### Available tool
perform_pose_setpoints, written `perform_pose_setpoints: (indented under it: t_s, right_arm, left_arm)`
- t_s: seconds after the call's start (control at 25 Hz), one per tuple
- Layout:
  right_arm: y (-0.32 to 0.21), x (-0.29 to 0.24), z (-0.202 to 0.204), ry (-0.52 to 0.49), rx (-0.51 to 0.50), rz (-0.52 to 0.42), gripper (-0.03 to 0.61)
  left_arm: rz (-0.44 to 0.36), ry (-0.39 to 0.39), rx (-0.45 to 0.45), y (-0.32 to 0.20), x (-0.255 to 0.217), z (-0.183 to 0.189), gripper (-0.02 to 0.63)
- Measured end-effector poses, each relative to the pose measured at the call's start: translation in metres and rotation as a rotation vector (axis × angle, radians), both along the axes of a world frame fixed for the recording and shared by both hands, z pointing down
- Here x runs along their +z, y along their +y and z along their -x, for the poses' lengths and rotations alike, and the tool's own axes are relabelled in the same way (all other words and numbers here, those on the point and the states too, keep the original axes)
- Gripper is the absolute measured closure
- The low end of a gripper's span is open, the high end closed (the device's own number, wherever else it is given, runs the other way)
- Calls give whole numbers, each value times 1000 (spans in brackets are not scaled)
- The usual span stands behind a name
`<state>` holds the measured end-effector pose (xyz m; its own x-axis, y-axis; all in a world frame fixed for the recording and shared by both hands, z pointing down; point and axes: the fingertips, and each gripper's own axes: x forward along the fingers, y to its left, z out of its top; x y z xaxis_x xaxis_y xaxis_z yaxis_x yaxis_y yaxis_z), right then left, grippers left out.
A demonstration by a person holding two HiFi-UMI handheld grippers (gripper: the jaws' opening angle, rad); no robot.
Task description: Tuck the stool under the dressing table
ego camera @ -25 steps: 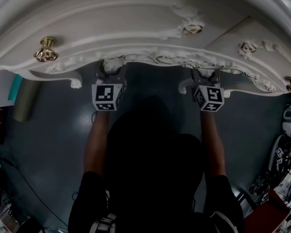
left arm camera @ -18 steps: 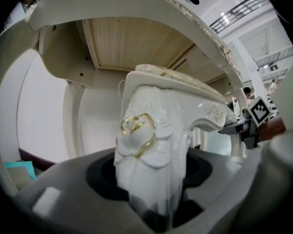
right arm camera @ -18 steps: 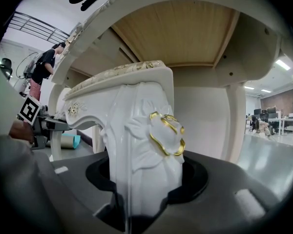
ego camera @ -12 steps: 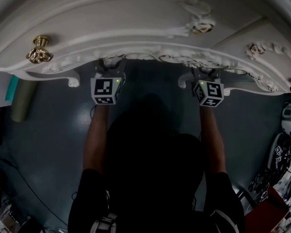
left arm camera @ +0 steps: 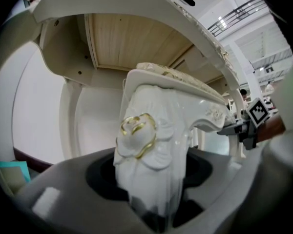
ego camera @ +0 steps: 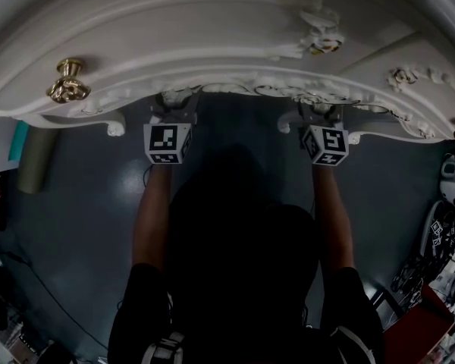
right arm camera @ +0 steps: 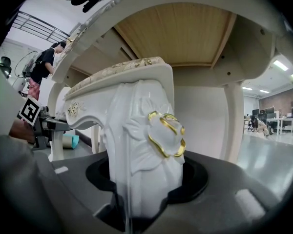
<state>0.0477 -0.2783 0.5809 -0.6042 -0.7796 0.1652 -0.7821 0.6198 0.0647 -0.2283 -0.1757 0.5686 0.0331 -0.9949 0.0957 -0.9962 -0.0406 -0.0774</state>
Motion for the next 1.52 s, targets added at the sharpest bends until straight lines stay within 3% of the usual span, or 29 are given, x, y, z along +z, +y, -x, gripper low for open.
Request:
perform_pose_setpoints:
  t_s: [0.6,1.0,1.52]
  right_arm:
    - [21,11,-2,11,-6,1,334]
    - [41,28,-7,86,6,59,334]
    - [52,39,-9,98,24,70,331]
  left_arm:
    - [-20,12,40,17,7,-7,341]
    - [30,17,44,30,20,-11,331]
    - [48,6,68,36,29,-11,330]
